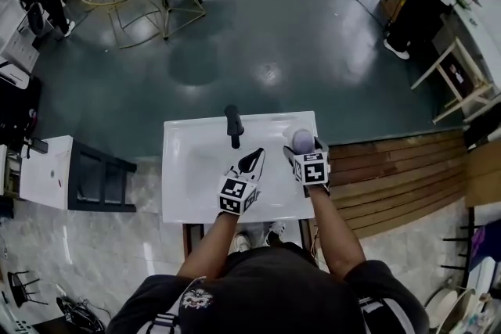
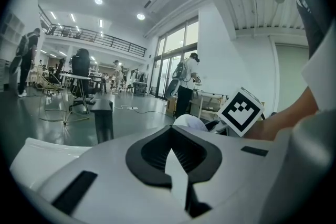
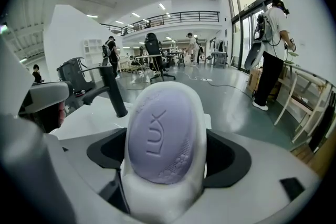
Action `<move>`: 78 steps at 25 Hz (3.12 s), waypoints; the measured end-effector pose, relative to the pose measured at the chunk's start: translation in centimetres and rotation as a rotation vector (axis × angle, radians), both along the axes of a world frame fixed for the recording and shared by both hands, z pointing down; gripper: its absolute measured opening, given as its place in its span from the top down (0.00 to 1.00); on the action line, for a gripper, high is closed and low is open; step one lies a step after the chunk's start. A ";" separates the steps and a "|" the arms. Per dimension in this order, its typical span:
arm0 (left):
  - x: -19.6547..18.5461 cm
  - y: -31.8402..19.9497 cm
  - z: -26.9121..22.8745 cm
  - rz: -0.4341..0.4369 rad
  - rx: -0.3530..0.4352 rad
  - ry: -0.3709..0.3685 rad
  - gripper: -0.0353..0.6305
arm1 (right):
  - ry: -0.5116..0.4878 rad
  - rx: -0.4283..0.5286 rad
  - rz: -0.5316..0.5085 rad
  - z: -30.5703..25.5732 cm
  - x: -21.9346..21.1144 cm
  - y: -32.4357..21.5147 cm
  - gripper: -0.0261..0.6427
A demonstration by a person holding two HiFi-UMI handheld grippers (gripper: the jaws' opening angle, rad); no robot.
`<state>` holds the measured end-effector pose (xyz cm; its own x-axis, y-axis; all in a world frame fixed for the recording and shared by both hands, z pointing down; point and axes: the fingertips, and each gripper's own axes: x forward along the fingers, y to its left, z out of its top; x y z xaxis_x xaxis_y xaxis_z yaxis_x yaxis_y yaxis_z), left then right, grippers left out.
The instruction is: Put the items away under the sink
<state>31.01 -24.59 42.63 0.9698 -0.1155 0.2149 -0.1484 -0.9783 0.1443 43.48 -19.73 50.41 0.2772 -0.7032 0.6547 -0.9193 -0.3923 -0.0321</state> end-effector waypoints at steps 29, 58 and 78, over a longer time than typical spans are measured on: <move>-18.0 2.7 -2.1 0.003 0.027 0.040 0.95 | 0.049 0.168 -0.023 -8.0 -21.5 4.4 0.27; -24.9 18.4 -3.1 -0.183 0.003 0.082 0.95 | 0.087 0.257 -0.181 -11.0 -28.5 20.1 0.27; -31.6 24.7 -2.3 -0.235 0.032 0.067 0.95 | 0.061 0.237 -0.239 -8.2 -34.9 24.9 0.27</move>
